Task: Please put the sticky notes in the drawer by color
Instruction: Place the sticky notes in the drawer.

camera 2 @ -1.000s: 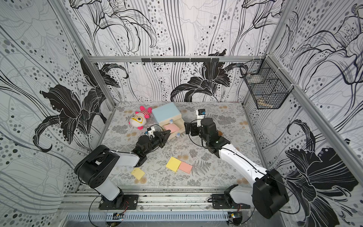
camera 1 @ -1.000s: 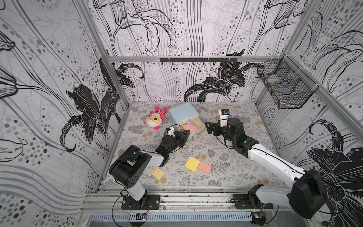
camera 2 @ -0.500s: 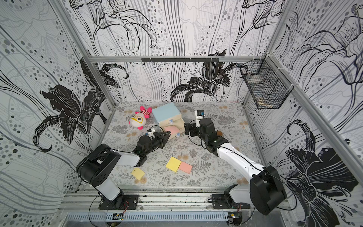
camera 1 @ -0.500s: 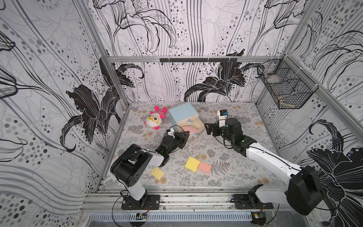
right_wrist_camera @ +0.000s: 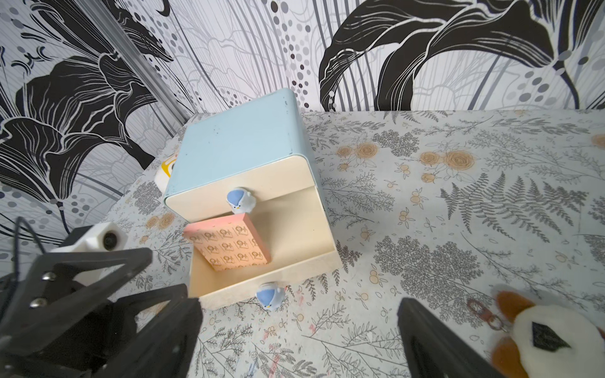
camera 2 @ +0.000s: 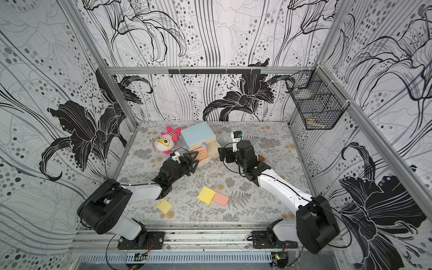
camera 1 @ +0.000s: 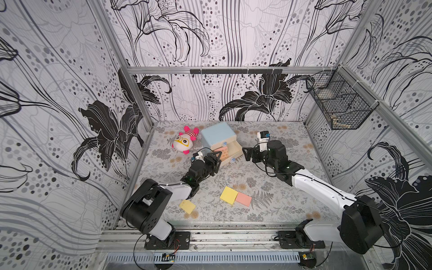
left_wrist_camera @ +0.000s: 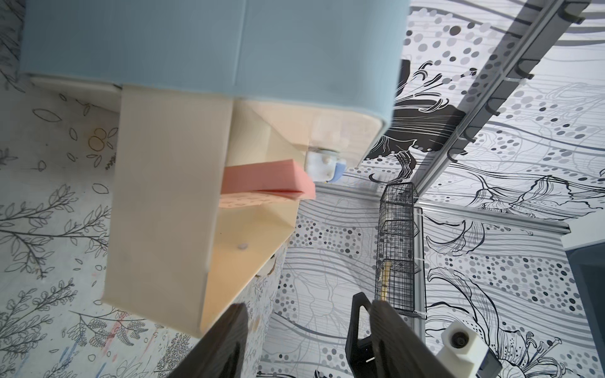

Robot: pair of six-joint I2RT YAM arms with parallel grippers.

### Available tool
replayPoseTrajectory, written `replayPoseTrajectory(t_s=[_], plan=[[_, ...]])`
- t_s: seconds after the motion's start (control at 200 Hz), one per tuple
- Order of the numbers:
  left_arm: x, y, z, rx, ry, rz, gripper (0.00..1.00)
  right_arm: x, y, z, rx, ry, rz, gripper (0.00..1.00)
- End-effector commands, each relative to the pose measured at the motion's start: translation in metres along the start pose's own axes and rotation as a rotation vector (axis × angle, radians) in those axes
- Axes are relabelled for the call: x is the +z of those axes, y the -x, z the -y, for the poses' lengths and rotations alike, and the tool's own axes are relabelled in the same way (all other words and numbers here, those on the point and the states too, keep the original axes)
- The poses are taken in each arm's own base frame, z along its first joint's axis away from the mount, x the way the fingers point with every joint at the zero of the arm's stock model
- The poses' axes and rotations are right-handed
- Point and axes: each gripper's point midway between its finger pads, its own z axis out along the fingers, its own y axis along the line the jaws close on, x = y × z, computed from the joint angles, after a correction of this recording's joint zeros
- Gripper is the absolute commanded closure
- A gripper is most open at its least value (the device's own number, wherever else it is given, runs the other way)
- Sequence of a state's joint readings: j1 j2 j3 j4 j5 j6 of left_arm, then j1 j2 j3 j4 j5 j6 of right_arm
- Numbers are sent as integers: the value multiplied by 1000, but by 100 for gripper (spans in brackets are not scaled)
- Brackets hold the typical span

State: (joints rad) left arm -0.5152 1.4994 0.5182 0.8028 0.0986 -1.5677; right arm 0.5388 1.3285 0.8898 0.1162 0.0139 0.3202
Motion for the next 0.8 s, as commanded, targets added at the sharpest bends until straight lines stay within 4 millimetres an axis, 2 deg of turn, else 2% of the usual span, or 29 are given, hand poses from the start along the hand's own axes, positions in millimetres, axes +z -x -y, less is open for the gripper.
replayPoseTrajectory(t_s=[0.0, 0.23, 0.315, 0.451, 0.676, 0.691, 0.796], plan=[[-15, 16, -7, 102, 73, 87, 35, 5, -5, -3, -20, 28, -20, 4], [-33, 34, 6, 305, 148, 190, 29, 18, -19, -17, -29, 116, -63, 11], [-36, 45, 16, 422, 194, 246, 24, 22, -24, -25, -33, 167, -82, 15], [-35, 53, 32, 560, 229, 285, 23, 34, -30, -42, -61, 234, -105, 18], [-33, 56, 37, 615, 239, 288, 23, 75, -16, -57, -73, 292, -102, 17], [-33, 56, 37, 616, 239, 287, 23, 82, -23, -56, -70, 291, -120, 17], [-34, 57, 31, 623, 255, 280, 22, 104, -22, -61, -55, 334, -132, 17]])
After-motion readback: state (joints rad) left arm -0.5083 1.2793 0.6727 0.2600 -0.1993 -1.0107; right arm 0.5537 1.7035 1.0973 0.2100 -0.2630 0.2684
